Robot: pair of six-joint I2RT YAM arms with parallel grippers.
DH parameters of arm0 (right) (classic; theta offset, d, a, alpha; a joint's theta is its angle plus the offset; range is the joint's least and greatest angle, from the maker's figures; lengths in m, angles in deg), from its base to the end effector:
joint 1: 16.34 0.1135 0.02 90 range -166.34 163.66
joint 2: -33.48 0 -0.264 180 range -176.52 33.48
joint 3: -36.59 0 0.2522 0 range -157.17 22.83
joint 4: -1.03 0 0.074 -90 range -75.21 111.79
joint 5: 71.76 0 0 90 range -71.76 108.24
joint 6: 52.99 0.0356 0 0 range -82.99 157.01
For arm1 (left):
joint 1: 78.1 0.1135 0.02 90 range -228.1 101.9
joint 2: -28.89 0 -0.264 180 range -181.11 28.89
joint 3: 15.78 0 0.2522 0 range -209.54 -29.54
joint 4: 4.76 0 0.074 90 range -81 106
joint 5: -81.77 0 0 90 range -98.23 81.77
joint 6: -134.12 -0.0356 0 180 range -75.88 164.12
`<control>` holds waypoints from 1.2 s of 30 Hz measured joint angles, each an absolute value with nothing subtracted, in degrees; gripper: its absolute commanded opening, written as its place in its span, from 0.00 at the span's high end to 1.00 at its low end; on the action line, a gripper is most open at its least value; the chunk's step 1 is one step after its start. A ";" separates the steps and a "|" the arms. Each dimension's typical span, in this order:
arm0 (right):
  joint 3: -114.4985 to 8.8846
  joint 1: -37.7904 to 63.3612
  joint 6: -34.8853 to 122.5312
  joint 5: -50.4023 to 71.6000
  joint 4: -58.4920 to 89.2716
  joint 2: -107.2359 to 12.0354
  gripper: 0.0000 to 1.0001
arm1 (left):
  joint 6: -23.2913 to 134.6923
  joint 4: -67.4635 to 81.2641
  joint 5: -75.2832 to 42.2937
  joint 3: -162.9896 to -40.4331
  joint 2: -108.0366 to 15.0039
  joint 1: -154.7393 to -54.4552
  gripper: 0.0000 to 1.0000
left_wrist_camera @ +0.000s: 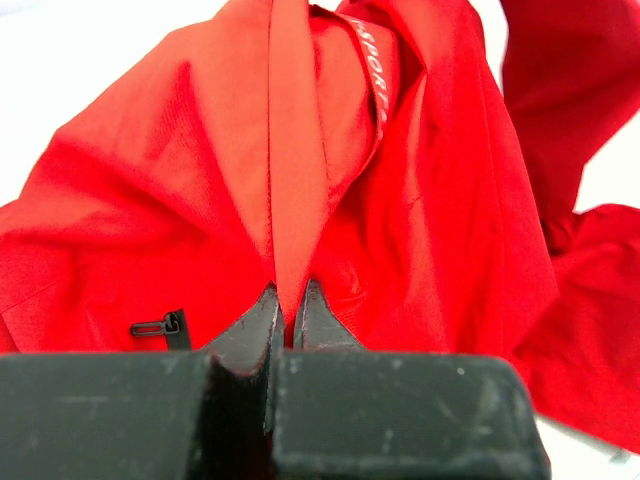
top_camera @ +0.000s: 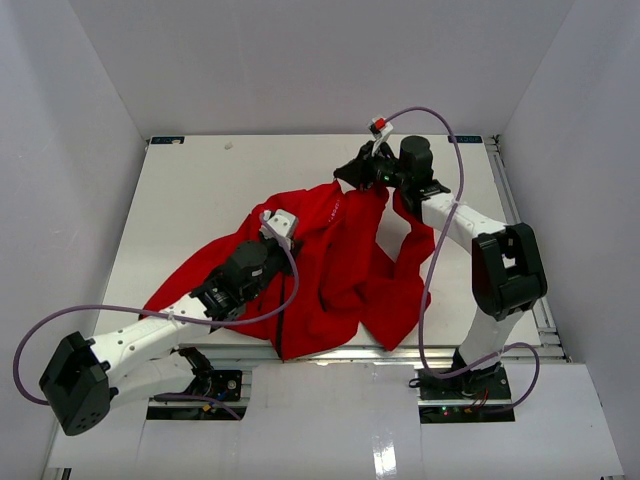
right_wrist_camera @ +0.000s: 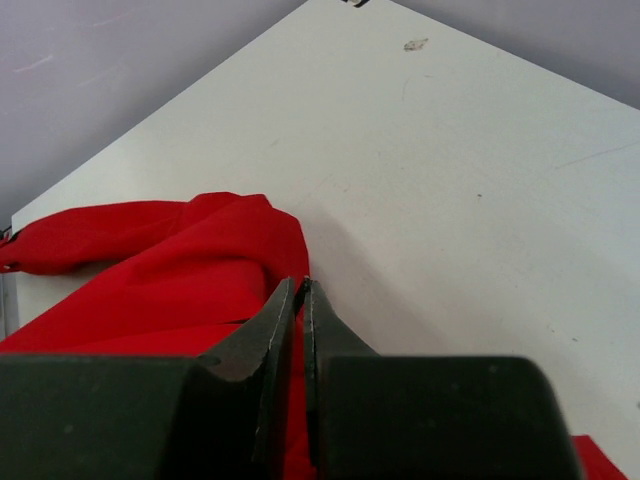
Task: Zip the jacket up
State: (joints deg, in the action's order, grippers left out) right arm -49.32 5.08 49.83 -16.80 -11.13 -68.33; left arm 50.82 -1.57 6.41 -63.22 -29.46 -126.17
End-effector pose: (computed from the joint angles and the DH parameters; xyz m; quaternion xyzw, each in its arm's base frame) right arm 0.3831 0.1722 0.2961 -0.2574 0.6786 0.4019 0.5584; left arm 0.1633 -0.1683 0.2641 0.2030 0.7594 -0.1914 0.5878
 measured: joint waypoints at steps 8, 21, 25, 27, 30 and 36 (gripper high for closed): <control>-59.64 1.38 51.30 -18.09 -6.69 -74.84 0.92 | 48.87 2.36 7.43 -63.37 -24.37 -126.17 1.00; -64.05 -6.51 54.21 -16.74 -7.49 -76.10 0.92 | 50.52 10.21 11.01 -64.59 -20.88 -126.51 1.00; -63.36 -6.62 54.49 -16.62 -8.38 -75.73 0.92 | 50.82 10.28 16.80 -64.76 -23.49 -126.61 1.00; -62.74 -6.93 54.43 -16.09 -8.96 -75.44 0.92 | 50.55 9.51 19.19 -64.83 -26.53 -126.06 1.00; -61.05 -7.62 54.20 -14.65 -9.27 -74.34 0.92 | 49.13 5.76 19.45 -64.28 -29.88 -123.39 0.93; -59.09 -8.30 53.27 -11.46 -9.56 -71.43 0.92 | 42.82 -6.20 14.43 -62.73 -33.07 -116.67 0.72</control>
